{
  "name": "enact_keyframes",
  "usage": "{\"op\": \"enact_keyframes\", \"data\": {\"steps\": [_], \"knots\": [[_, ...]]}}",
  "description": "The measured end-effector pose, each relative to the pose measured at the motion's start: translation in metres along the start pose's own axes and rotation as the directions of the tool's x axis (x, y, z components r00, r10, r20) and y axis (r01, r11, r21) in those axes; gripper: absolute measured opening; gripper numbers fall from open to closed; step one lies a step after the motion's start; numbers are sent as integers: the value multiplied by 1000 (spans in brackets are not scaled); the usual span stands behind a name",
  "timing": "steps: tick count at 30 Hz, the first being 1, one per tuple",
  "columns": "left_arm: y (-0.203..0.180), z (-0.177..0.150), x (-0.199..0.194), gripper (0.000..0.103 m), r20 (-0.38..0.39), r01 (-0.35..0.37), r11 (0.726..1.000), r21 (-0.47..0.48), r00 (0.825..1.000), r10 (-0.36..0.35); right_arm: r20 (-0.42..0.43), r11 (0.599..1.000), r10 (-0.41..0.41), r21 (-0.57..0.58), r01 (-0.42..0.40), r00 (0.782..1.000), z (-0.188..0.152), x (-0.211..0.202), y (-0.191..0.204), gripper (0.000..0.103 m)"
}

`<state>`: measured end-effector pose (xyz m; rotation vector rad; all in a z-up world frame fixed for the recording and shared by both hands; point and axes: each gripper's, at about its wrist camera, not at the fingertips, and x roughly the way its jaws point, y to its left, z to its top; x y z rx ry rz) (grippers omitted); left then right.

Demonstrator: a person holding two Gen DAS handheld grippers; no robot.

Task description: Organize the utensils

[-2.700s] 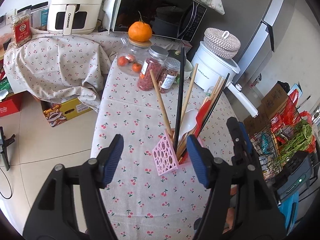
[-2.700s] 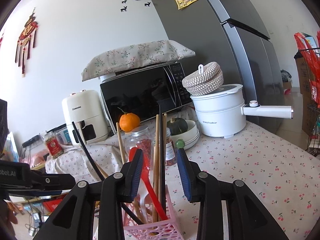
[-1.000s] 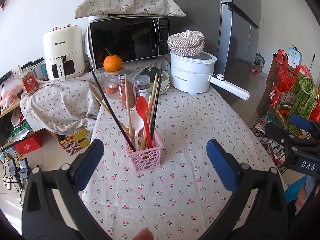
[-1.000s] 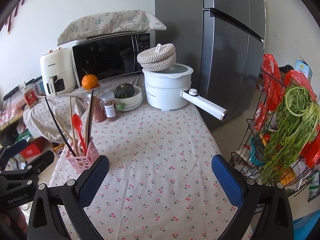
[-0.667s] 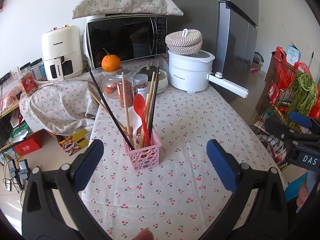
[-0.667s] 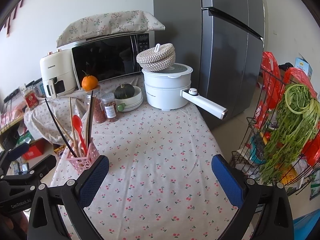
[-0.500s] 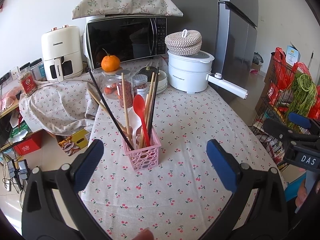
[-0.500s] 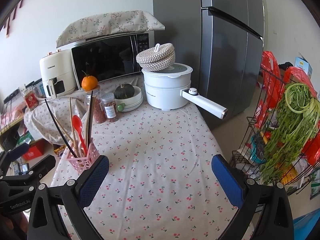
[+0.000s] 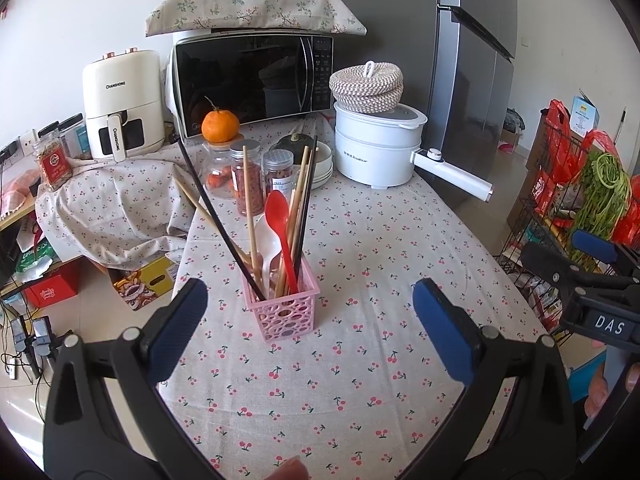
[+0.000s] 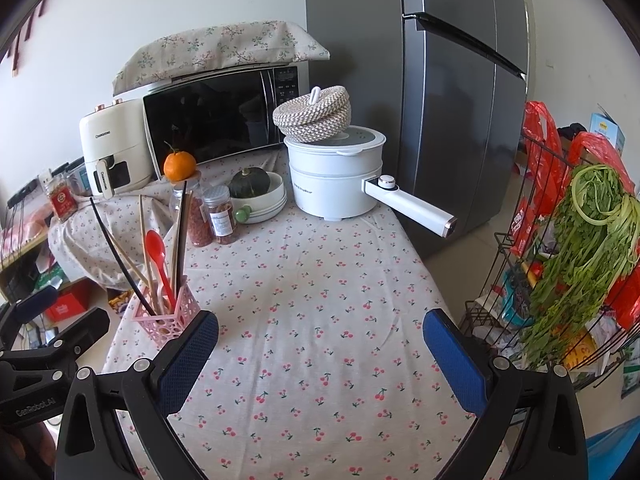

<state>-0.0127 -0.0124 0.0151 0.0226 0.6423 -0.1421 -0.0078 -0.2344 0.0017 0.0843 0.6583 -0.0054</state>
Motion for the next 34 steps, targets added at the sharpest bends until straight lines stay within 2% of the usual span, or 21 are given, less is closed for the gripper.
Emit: {"op": "enact_keyframes", "data": {"steps": [24, 34], "knots": [[-1, -1, 1, 102, -5, 5, 1000, -4, 1000, -5, -13, 1000, 3, 6, -3, 1000, 0, 3, -1, 103], [-1, -2, 0, 102, -17, 41, 999, -23, 999, -42, -20, 1000, 6, 7, -6, 1000, -1, 5, 0, 103]]}}
